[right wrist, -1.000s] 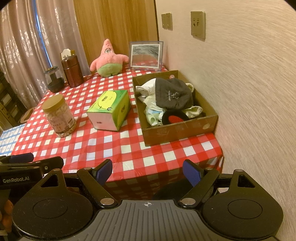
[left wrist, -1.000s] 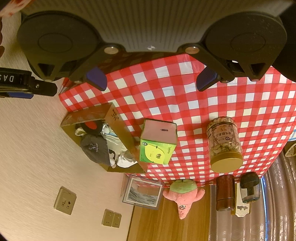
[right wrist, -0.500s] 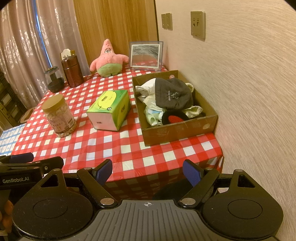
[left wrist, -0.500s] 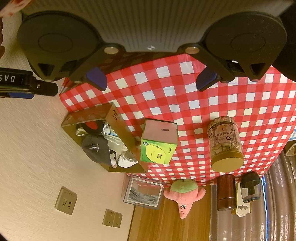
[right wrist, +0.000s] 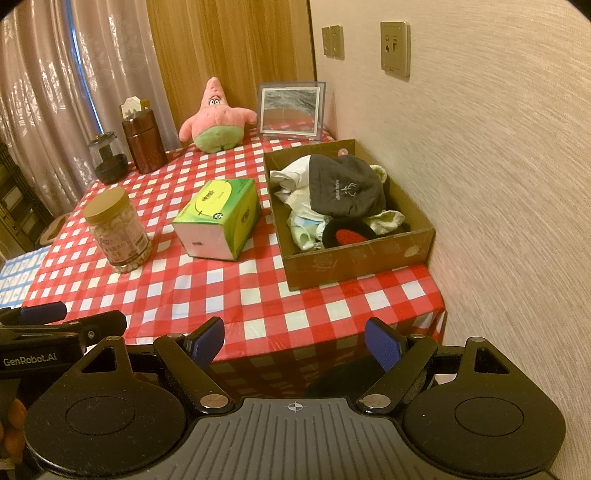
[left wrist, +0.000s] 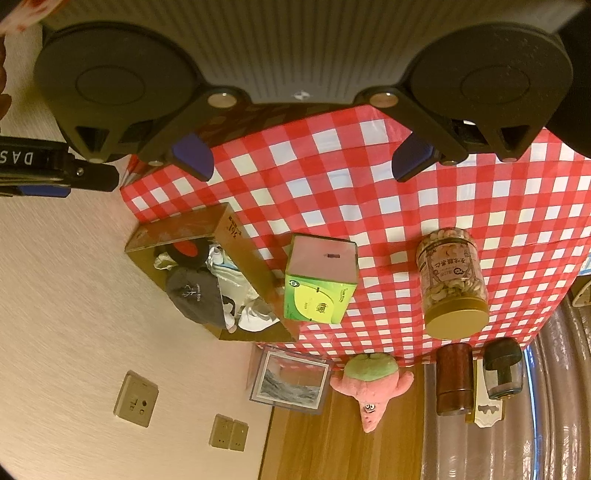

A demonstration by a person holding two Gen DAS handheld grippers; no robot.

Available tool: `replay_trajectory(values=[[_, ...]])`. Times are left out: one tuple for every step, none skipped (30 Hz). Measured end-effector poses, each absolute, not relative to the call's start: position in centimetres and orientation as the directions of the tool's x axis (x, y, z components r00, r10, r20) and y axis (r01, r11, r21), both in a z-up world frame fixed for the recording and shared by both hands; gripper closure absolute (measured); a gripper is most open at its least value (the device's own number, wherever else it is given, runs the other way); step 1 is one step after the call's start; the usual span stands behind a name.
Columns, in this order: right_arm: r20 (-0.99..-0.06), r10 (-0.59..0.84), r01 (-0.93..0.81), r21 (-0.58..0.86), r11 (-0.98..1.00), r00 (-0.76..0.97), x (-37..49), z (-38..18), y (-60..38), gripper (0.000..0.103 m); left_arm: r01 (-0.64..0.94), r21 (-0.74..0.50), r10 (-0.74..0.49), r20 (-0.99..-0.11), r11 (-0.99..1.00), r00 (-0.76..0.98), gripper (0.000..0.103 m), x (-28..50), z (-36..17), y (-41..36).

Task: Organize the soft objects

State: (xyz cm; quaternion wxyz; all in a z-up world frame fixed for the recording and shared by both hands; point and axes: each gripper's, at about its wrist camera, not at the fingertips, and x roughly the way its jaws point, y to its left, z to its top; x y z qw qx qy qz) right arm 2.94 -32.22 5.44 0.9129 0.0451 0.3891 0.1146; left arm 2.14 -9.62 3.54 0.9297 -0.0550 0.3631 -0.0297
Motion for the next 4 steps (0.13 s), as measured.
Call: replay_trajectory(values=[[-0.7, 0.245, -0.175, 0.172, 0.97, 0.671, 2.95, 5.43, -32.25, 0.02, 0.016, -0.126, -0.097, -0.669, 0.992, 0.737, 0.001, 2.06, 3.55, -9.49], [-0.7, 0.245, -0.175, 0.171, 0.97, 0.671, 2.95, 5.43, -32.25, 0.02, 0.02, -0.128, -0.1, -0.665, 0.992, 0.74, 0.001, 1.96, 3.56, -9.33], [-0.7, 0.245, -0.175, 0.171, 0.97, 0.671, 2.94, 5.44, -32.25, 0.02, 0.021, -0.127, -0.101, -0.664, 0.992, 0.741, 0.001, 1.93, 3.56, -9.25], [-0.7, 0.245, -0.175, 0.171, 0.97, 0.671, 2.96, 5.43, -32.27, 0.02, 0.022, -0.128, -0.103, -0.664, 0.991, 0.741, 0.001, 1.94, 3.55, -9.17]])
